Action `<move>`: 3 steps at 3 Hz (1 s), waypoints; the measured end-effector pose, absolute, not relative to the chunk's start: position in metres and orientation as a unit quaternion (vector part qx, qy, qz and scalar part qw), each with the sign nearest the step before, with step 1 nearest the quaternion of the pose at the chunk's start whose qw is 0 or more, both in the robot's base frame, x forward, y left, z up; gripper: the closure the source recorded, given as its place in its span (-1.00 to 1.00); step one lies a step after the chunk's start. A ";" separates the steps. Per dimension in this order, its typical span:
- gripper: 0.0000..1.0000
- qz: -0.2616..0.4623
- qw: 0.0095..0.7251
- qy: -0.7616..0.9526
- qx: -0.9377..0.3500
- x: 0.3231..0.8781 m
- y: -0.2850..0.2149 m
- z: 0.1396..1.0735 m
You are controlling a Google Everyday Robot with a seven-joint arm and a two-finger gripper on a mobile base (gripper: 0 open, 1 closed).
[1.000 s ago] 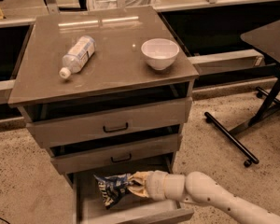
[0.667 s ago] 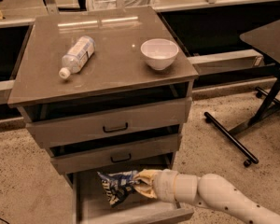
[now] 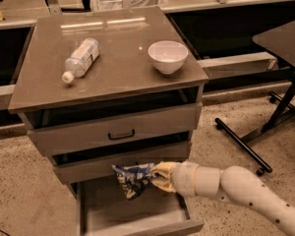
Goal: Pick blue chip bag from bottom drawer and place on counter
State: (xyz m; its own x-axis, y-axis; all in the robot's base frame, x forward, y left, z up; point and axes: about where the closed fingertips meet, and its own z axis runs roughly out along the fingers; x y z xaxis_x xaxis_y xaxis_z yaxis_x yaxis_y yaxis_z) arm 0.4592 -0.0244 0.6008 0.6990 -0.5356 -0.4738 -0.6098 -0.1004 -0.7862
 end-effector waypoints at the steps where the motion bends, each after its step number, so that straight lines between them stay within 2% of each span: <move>1: 1.00 0.007 0.551 0.345 -0.760 0.495 -0.036 0.693; 3: 1.00 0.052 0.530 0.287 -0.796 0.545 -0.036 0.807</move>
Offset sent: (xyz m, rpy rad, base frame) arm 0.2140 -0.1236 0.3777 0.0176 -0.1533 0.0997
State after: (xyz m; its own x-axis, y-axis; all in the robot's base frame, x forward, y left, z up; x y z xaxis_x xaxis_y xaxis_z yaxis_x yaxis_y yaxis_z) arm 0.5453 -0.0357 0.8066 0.8293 -0.4024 -0.3878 -0.5129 -0.2727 -0.8140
